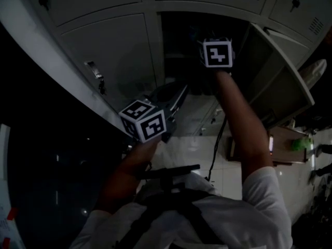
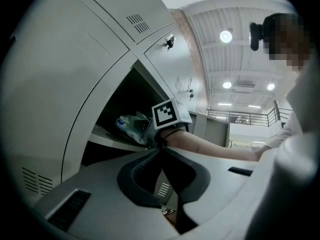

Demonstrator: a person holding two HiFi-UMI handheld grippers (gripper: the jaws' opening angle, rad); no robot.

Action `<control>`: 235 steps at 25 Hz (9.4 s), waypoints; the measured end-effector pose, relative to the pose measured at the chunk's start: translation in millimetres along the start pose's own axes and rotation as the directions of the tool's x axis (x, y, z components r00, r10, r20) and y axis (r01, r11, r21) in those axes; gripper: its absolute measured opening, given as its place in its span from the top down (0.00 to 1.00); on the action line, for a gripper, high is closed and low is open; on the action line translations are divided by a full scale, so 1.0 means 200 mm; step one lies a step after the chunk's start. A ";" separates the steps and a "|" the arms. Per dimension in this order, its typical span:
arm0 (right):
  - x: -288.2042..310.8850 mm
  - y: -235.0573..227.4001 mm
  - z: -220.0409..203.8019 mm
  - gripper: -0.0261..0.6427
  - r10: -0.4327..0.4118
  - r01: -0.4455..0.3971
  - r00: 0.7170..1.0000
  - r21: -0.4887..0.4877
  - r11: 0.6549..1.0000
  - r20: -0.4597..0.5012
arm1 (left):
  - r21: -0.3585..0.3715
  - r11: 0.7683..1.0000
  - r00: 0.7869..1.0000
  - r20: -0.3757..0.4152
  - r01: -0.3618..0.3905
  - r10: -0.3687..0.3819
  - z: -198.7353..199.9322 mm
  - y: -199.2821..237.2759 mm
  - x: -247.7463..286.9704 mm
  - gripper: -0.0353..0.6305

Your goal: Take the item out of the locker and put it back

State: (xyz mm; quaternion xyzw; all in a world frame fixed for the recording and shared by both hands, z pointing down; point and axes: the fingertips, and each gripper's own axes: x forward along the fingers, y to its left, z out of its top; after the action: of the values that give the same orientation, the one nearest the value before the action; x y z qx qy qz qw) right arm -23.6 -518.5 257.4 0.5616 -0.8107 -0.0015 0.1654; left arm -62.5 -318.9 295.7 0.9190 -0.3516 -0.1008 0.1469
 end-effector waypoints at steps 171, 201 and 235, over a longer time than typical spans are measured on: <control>-2.13 0.60 -1.20 0.97 0.224 -0.229 0.973 0.220 0.948 0.050 | -0.113 0.988 0.991 -0.100 -0.101 0.089 -0.77 -0.96 -1.09 0.95; -2.96 0.79 -1.40 0.97 0.220 -0.227 0.974 0.217 0.950 0.052 | -0.133 0.987 0.988 -0.137 -0.086 0.068 -1.05 -1.69 -1.63 0.95; -3.10 0.95 -1.39 0.97 0.209 -0.211 0.977 0.188 0.959 0.031 | -0.146 0.989 0.991 -0.136 -0.027 0.007 -1.05 -1.81 -1.72 0.95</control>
State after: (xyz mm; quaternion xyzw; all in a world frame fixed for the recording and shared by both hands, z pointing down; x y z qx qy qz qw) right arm 74.2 168.1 390.6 0.4856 -0.8630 0.0903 0.1058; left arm -30.1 211.4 397.9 0.9074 -0.3402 -0.0627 0.2386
